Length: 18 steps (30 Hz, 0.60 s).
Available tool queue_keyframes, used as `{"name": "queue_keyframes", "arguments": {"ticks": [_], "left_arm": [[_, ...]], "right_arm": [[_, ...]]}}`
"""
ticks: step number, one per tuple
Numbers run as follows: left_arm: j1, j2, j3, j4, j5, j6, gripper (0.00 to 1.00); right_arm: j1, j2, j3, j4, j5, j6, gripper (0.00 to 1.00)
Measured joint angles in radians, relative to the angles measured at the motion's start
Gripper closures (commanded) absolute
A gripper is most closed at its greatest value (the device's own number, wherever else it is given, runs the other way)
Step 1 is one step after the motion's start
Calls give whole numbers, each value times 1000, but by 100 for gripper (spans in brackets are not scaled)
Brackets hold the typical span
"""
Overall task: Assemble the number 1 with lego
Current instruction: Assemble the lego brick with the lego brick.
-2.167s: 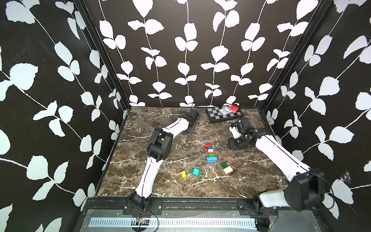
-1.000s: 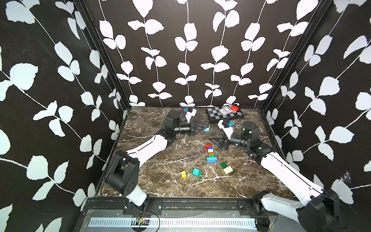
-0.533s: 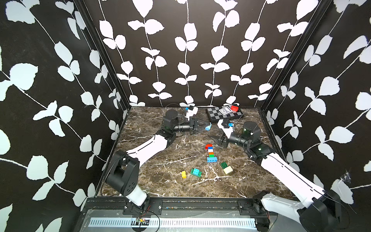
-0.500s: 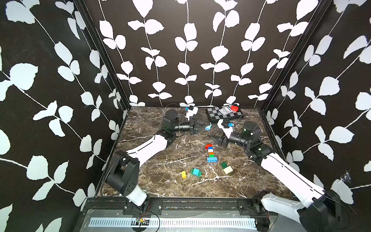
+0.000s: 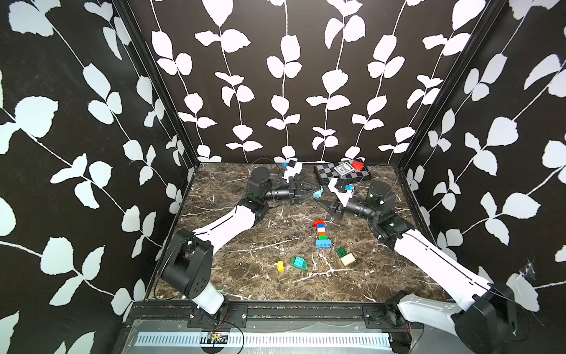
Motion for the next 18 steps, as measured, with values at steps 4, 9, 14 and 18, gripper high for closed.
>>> {"name": "queue_keyframes", "arguments": {"ticks": [4, 9, 14, 18], "left_arm": [[0, 2, 0, 9, 3, -5, 85], [0, 3, 0, 11, 5, -8, 86], [0, 3, 0, 14, 5, -9, 86], [0, 3, 0, 16, 8, -11, 86]], "right_arm": [[5, 6, 0, 9, 3, 0, 57], [7, 13, 0, 22, 9, 1, 57], [12, 13, 0, 27, 11, 2, 57], [12, 13, 0, 32, 13, 2, 59]]}}
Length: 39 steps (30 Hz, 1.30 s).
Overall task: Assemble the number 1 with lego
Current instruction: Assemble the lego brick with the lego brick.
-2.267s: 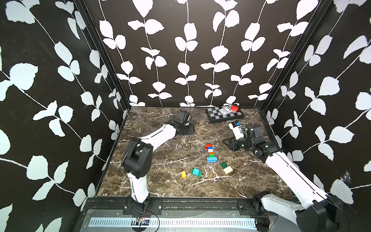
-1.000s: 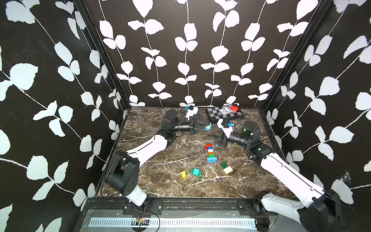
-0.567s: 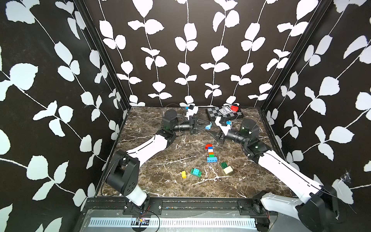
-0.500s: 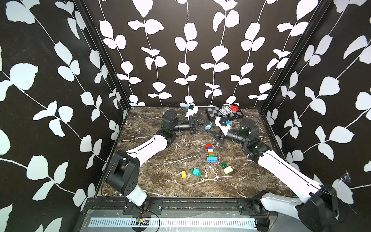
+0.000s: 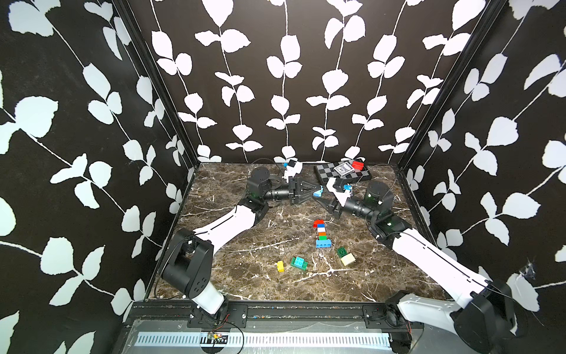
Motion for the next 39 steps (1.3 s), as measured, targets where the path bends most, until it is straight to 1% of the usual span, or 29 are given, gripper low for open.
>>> {"name": "queue_keyframes", "arguments": {"ticks": [2, 4, 9, 11, 12, 13, 15, 16, 18, 20, 22, 25, 27, 31, 34, 37, 39], "left_arm": [[0, 0, 0, 1, 3, 0, 86], [0, 0, 0, 5, 3, -3, 87], [0, 0, 0, 21, 12, -18, 87], [0, 0, 0, 23, 13, -22, 85], [0, 0, 0, 23, 13, -24, 81], [0, 0, 0, 23, 13, -24, 73], [0, 0, -4, 26, 12, -23, 48], [0, 0, -6, 29, 10, -20, 40], [2, -1, -18, 24, -3, 2, 30], [5, -14, -44, -5, -31, 42, 27], [17, -54, -89, -77, -77, 114, 25], [51, -169, -146, -265, -181, 272, 22], [82, -263, -170, -385, -261, 371, 22], [154, -406, -210, -549, -394, 488, 22], [240, -437, -250, -636, -414, 507, 23], [335, -431, -312, -674, -362, 491, 23], [375, -427, -332, -716, -335, 496, 23]], "right_arm": [[0, 0, 0, 2, 0, 2, 59], [0, 0, 0, 4, 0, 3, 62], [0, -3, 0, 12, 0, 2, 70], [0, -3, 0, 12, -2, 5, 73], [0, -3, 0, 12, -2, 6, 74], [0, -3, 0, 11, -2, 8, 76], [0, -3, 0, 8, -2, 14, 78], [0, -3, 0, 4, -2, 21, 78], [3, -6, 0, -13, -2, 36, 81], [5, -14, 0, -49, 7, 48, 83], [6, -29, -3, -106, 26, 56, 86], [22, -49, -4, -233, 79, 65, 89], [58, -54, -3, -341, 125, 61, 90], [150, -22, 15, -560, 205, 50, 90], [213, 43, 79, -729, 262, 43, 88], [263, 124, 186, -881, 321, 39, 87], [295, 180, 261, -963, 358, 38, 87]]}}
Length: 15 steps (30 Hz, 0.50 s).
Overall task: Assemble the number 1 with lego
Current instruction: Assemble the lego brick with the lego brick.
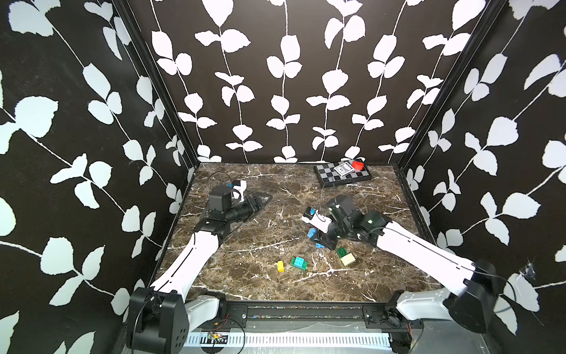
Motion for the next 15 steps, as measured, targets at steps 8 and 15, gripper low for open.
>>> {"name": "queue_keyframes", "arguments": {"ticks": [8, 15], "left_arm": [[10, -32, 28, -301, -173, 207, 25], [14, -179, -34, -442, -498, 257, 25]], "right_arm": [[135, 256, 261, -272, 121, -52, 84], [198, 434, 383, -420, 180, -109, 81]]}}
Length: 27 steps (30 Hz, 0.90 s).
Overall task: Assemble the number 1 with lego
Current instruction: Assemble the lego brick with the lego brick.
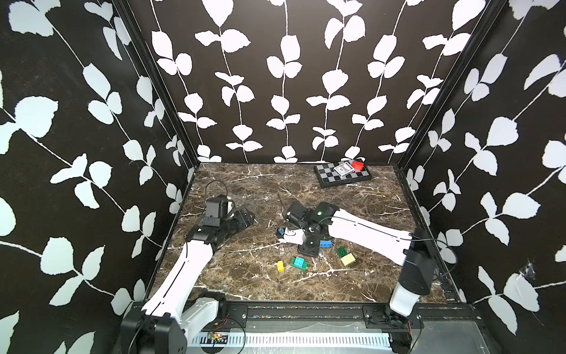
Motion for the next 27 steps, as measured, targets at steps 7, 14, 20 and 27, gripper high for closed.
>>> {"name": "queue_keyframes", "arguments": {"ticks": [7, 14, 20, 27], "left_arm": [[1, -187, -118, -52, -196, -54, 25], [1, -252, -151, -79, -272, -92, 25], [1, -252, -153, -82, -285, -98, 26], [1, -252, -155, -82, -291, -99, 25]], "right_arm": [[18, 117, 89, -70, 16, -24, 78], [37, 196, 129, -104, 25, -31, 77], [59, 248, 157, -119, 30, -21, 77], [67, 270, 161, -124, 54, 16, 77]]}}
